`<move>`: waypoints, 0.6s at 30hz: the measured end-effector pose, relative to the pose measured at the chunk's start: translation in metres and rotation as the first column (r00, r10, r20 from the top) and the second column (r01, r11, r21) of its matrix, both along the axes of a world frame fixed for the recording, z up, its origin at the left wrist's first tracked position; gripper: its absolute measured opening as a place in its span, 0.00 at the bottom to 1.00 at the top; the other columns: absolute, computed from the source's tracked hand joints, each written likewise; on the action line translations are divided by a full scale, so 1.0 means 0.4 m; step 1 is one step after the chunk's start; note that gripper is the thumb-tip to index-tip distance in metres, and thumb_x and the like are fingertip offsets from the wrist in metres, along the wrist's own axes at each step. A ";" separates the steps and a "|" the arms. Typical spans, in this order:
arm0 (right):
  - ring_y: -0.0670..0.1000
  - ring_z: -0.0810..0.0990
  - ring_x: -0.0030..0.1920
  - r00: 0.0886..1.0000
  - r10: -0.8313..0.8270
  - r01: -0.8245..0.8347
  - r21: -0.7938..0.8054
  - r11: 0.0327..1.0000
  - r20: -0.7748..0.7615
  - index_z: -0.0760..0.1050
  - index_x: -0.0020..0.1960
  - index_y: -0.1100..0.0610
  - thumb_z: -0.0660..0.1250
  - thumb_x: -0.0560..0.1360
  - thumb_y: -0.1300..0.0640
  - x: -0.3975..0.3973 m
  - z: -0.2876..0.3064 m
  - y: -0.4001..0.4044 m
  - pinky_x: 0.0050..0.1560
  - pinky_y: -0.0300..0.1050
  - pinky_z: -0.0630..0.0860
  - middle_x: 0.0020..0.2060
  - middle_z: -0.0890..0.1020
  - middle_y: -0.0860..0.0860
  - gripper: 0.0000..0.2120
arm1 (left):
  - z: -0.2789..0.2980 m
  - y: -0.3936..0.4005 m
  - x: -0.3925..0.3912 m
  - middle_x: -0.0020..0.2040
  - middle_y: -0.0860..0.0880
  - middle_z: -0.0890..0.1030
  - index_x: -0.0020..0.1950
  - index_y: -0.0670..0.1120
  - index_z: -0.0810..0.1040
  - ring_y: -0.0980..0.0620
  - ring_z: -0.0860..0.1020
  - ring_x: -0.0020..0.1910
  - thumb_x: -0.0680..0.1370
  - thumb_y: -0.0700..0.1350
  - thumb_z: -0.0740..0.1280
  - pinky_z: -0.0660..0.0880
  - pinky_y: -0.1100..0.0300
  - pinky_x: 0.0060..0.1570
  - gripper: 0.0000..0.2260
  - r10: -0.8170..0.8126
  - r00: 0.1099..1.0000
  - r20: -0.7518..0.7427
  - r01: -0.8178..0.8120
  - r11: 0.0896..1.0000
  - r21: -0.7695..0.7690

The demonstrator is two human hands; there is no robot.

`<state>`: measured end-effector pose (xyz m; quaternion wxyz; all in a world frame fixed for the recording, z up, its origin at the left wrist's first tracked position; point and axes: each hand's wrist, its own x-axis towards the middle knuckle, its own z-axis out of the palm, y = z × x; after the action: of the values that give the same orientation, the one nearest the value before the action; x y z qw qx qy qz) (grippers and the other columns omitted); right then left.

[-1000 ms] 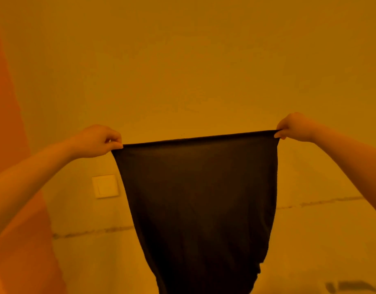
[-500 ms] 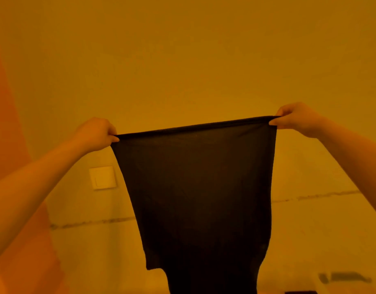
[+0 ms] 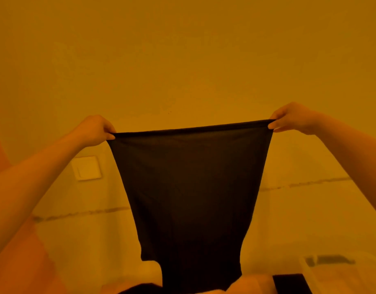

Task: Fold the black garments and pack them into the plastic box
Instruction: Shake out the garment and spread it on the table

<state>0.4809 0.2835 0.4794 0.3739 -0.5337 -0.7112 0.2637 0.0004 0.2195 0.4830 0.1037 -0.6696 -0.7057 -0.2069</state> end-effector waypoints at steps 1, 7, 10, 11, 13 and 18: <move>0.48 0.79 0.36 0.999 0.011 -0.012 -0.027 1.000 -0.046 0.76 0.39 0.62 0.66 0.71 0.70 0.006 -0.009 0.010 0.34 0.30 0.78 0.35 0.79 0.54 0.06 | -0.007 0.010 0.004 0.52 0.39 0.81 0.55 0.38 0.80 0.41 0.76 0.54 0.75 0.36 0.68 0.66 0.59 0.46 0.10 -0.004 1.000 0.014 0.004 1.000 -0.009; 0.44 0.80 0.32 0.989 0.018 -0.039 -0.138 0.990 -0.149 0.74 0.38 0.62 0.64 0.73 0.69 0.055 -0.057 0.090 0.34 0.31 0.78 0.29 0.81 0.49 0.06 | -0.053 0.081 0.010 0.53 0.38 0.80 0.55 0.37 0.80 0.41 0.76 0.55 0.74 0.36 0.68 0.66 0.57 0.48 0.10 0.008 0.995 0.097 -0.005 0.999 -0.036; 0.43 0.80 0.32 0.990 0.008 -0.029 -0.149 0.988 -0.143 0.74 0.37 0.61 0.65 0.74 0.67 0.066 -0.085 0.135 0.34 0.31 0.78 0.28 0.81 0.48 0.07 | -0.082 0.109 0.036 0.53 0.38 0.80 0.55 0.37 0.80 0.41 0.76 0.56 0.74 0.36 0.68 0.67 0.58 0.50 0.10 0.024 0.993 0.119 -0.019 0.999 -0.042; 0.44 0.80 0.33 0.990 0.015 -0.036 -0.150 0.988 -0.140 0.74 0.37 0.60 0.64 0.74 0.66 0.067 -0.093 0.151 0.34 0.32 0.78 0.30 0.81 0.50 0.07 | -0.093 0.116 0.046 0.53 0.38 0.80 0.55 0.37 0.80 0.41 0.76 0.56 0.74 0.36 0.68 0.67 0.57 0.50 0.10 0.034 0.992 0.123 -0.029 0.999 -0.038; 0.45 0.79 0.35 0.988 0.022 -0.044 -0.143 0.989 -0.153 0.75 0.39 0.60 0.64 0.75 0.66 0.065 -0.105 0.180 0.34 0.32 0.78 0.36 0.79 0.53 0.07 | -0.118 0.129 0.065 0.54 0.37 0.80 0.55 0.37 0.80 0.40 0.75 0.57 0.75 0.36 0.67 0.68 0.55 0.52 0.10 0.061 0.986 0.152 -0.059 0.998 -0.019; 0.44 0.80 0.32 0.981 -0.027 0.010 -0.089 0.996 -0.193 0.75 0.38 0.60 0.67 0.72 0.67 0.074 -0.119 0.258 0.31 0.31 0.78 0.30 0.81 0.51 0.06 | -0.158 0.157 0.086 0.51 0.37 0.80 0.55 0.37 0.79 0.42 0.76 0.51 0.76 0.37 0.66 0.67 0.57 0.48 0.09 0.092 0.906 0.414 -0.122 0.991 0.047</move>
<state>0.5104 0.3865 0.4317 0.4200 -0.5281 -0.6541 0.3419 0.0347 0.2824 0.4199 -0.0119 -0.5672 -0.7395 -0.3623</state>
